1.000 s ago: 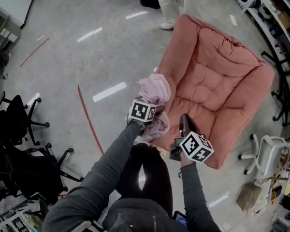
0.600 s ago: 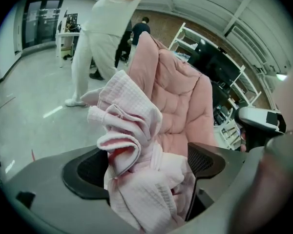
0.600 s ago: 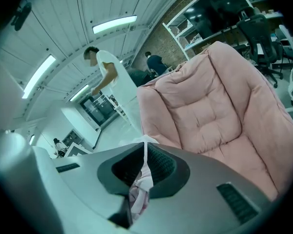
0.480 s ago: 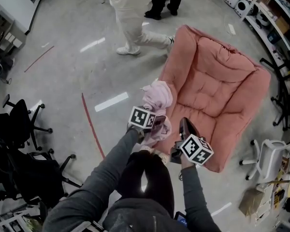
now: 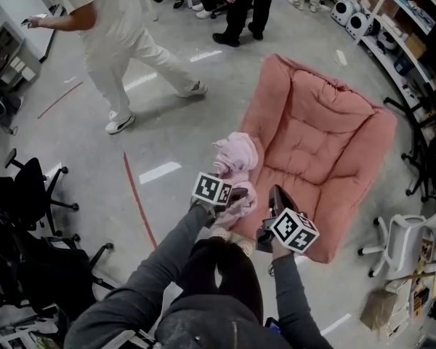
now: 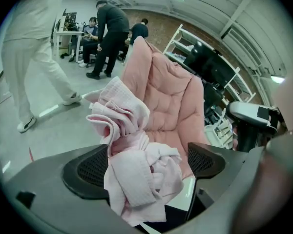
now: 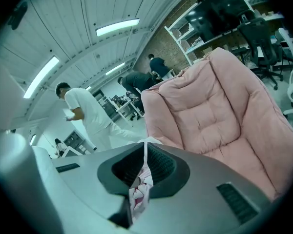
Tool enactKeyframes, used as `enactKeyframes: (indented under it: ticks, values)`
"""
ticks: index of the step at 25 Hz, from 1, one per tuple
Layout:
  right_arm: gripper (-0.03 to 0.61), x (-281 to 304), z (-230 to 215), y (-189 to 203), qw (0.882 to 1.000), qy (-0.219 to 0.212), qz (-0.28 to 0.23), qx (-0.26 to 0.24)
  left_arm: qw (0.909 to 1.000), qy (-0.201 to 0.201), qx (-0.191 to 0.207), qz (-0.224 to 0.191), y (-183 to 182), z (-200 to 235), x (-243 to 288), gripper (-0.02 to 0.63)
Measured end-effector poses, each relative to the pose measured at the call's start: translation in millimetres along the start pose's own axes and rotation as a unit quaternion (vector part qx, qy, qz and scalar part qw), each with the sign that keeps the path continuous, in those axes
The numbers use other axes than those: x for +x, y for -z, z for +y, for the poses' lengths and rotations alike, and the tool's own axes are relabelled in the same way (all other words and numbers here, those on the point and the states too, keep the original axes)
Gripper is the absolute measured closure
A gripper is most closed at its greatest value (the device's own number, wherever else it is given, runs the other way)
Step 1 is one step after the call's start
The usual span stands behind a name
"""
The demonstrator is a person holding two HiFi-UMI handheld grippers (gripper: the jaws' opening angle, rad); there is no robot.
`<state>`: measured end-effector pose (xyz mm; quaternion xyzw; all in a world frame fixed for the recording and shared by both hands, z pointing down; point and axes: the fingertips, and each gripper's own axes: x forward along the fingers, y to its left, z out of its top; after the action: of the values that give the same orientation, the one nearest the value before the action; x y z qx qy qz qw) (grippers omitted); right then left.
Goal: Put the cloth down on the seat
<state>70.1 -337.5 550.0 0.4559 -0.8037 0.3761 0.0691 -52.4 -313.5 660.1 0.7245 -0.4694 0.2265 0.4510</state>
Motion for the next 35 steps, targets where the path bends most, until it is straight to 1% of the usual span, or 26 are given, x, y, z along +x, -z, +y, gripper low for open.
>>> enactKeyframes:
  ticks: [5,9,11,14,16,19,22,25,27,32,35]
  values:
    - [0.554,-8,4,-6,1.000,0.002,-0.005,-0.002,0.9998,0.020,-0.003,-0.007,-2,-19,-12,0.115]
    - [0.554,-15,7,-10,1.000,0.006,-0.009,-0.013,0.9990,0.037,0.003,-0.025,-8,-39,-25,0.115]
    - [0.555,-20,9,-12,1.000,0.009,-0.014,-0.011,0.9983,0.044,0.005,-0.037,-12,-47,-31,0.115]
    - [0.554,-27,11,-17,1.000,0.012,-0.026,-0.008,0.9963,0.066,0.013,-0.053,-21,-64,-43,0.115]
    - [0.554,-32,10,-21,0.999,0.014,-0.034,-0.005,0.9941,0.078,0.030,-0.070,-32,-79,-52,0.115]
    - [0.554,-43,6,-24,0.999,0.018,-0.045,0.004,0.9886,0.080,0.054,-0.115,-50,-101,-69,0.117]
    - [0.554,-53,6,-26,0.998,0.025,-0.058,0.012,0.9792,0.087,0.098,-0.155,-66,-122,-87,0.117]
    - [0.554,-60,6,-25,0.997,0.029,-0.071,0.016,0.9653,0.091,0.143,-0.199,-80,-139,-104,0.117]
    - [0.554,-65,3,-24,0.996,0.033,-0.079,0.021,0.9556,0.097,0.164,-0.225,-88,-151,-111,0.117]
    - [0.554,-84,-6,-31,0.993,0.045,-0.110,0.021,0.9345,0.123,0.179,-0.282,-102,-183,-118,0.118]
    - [0.554,-93,-7,-40,0.990,0.051,-0.135,0.011,0.9176,0.135,0.195,-0.319,-108,-203,-125,0.128]
